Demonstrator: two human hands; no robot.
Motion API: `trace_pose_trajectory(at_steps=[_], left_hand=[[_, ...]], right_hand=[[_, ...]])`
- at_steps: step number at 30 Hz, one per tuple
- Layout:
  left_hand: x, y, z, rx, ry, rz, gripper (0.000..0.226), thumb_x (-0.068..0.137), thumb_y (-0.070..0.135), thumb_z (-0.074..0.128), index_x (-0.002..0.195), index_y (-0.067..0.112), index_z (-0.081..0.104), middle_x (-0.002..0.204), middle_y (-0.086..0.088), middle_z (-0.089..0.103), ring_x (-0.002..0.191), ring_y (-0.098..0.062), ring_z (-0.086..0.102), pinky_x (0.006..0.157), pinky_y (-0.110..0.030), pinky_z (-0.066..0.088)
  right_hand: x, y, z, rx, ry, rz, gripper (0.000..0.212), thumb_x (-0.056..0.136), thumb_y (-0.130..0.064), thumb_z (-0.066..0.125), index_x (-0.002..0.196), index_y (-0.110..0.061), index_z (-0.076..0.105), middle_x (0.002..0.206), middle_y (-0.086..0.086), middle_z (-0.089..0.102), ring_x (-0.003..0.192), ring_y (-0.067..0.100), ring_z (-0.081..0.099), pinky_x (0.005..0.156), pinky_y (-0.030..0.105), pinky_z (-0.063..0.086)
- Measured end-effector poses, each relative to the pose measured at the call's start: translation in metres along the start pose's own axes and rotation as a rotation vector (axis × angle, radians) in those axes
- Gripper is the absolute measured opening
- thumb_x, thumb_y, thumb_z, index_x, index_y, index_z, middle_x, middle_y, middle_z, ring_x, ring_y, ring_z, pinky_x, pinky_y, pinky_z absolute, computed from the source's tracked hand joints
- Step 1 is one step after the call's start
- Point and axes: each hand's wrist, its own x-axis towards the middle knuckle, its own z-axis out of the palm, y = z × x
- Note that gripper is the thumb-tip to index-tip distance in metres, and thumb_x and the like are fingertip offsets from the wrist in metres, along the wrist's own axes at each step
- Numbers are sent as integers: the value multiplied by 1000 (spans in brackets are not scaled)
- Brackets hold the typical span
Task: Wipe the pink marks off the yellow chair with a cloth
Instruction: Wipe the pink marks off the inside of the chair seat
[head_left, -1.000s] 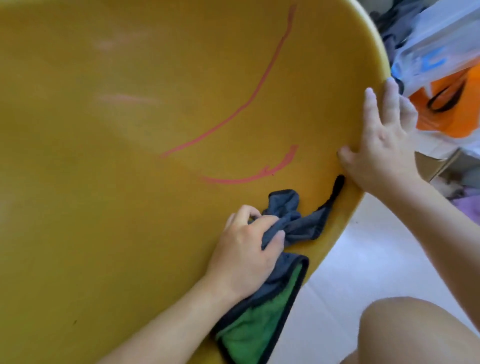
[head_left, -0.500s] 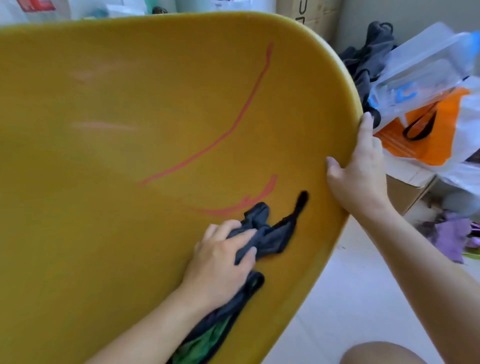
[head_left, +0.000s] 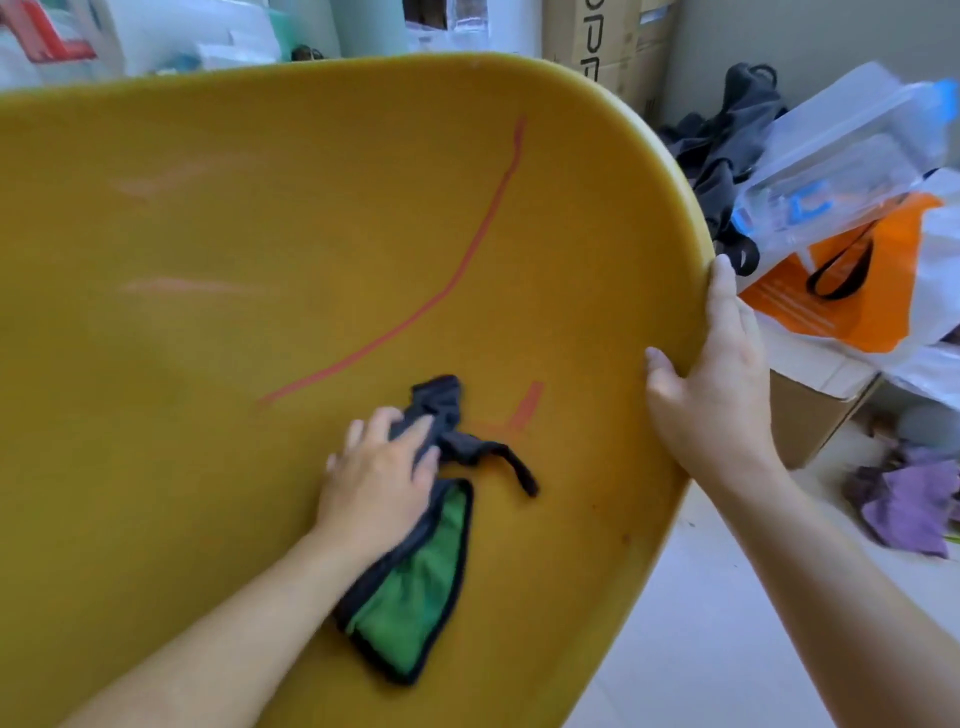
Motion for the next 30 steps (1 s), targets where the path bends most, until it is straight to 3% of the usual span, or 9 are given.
trace_pose_trajectory(at_steps=[3,8,11,15,16,20,25,28,30], left_hand=[[24,-20,-4,-9,-36,-420,46,95,43,41,136,24,50,129,-6,38,118,-31,34,91,-45,40],[-20,130,-4,-413,9,241,49,88,46,34,130,28,53,106,-4,44,99,-28,41,90,-36,42],[1,104,4,-370,24,385,46,89,45,37,127,28,55,111,-6,49,99,-31,47,86,-37,45],[53,51,17,-255,19,-212,45,96,40,43,136,22,50,128,-9,41,114,-34,35,96,-38,33],[49,61,17,-287,-14,-220,45,96,41,43,137,23,49,127,-6,38,116,-31,32,97,-35,31],[-13,127,-3,-547,16,272,44,87,45,41,127,35,56,108,4,42,100,-21,38,91,-25,34],[-19,105,-3,-595,-71,477,42,89,45,42,127,36,57,119,7,46,107,-19,42,94,-28,38],[23,47,16,-150,51,21,42,90,46,40,122,29,62,130,-2,48,118,-29,41,90,-46,37],[44,29,11,-111,27,-310,39,94,42,42,123,24,60,135,-4,41,122,-30,34,94,-46,35]], right_hand=[[0,2,1,10,23,0,83,91,-7,57,155,-19,6,153,5,29,139,16,28,101,14,18],[0,3,2,32,25,4,80,91,-5,55,155,-17,7,155,5,27,141,16,24,99,8,13],[0,4,-2,108,9,10,79,92,-4,54,155,-20,8,156,0,26,140,8,22,104,11,14],[-3,2,-1,200,-18,20,75,95,-4,49,154,-22,7,148,-10,27,127,-10,19,105,12,15],[-3,2,-1,232,-3,25,72,95,-4,46,154,-21,9,143,-12,28,125,-11,20,105,12,16],[0,3,2,403,49,40,58,101,-14,41,154,-21,18,140,-22,24,131,-9,23,111,16,19],[2,10,-17,261,-30,-5,55,99,-18,45,151,-25,28,148,-15,35,137,2,27,117,35,25],[10,6,-24,-233,9,-160,60,93,-14,49,150,-13,28,154,3,27,141,19,15,113,24,9],[13,1,-16,-262,-6,-181,68,93,-14,49,152,-9,16,160,6,13,145,21,11,112,17,4]])
